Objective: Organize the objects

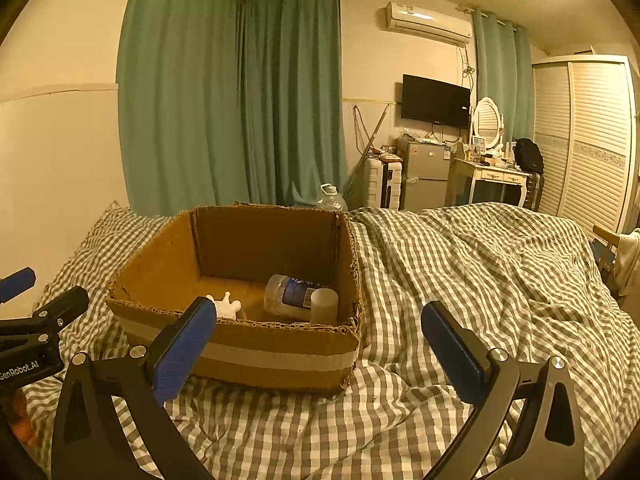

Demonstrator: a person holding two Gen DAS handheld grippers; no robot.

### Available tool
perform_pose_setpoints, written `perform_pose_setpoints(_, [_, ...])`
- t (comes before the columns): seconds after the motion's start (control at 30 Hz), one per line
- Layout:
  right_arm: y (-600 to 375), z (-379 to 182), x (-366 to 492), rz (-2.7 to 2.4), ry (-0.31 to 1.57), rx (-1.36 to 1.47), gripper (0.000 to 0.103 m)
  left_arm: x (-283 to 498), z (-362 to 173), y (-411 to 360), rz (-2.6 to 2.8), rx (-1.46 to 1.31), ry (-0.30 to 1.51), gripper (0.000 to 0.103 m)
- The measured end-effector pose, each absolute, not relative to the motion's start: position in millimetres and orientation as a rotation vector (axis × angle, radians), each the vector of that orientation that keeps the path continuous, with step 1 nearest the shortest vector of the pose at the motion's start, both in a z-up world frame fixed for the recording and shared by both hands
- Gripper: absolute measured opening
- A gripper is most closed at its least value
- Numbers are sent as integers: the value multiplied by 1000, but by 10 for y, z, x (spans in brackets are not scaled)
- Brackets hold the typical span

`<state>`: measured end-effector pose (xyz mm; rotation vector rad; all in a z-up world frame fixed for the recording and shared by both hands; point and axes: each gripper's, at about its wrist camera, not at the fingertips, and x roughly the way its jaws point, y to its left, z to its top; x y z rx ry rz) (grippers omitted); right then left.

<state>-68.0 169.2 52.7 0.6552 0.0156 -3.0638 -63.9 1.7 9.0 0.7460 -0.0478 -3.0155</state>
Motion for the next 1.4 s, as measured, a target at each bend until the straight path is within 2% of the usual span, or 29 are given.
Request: perform_pose_setpoints(1.4, [1668,463,-671,-3065,16,685,103,-677,35,38,-3006,768,-97,103])
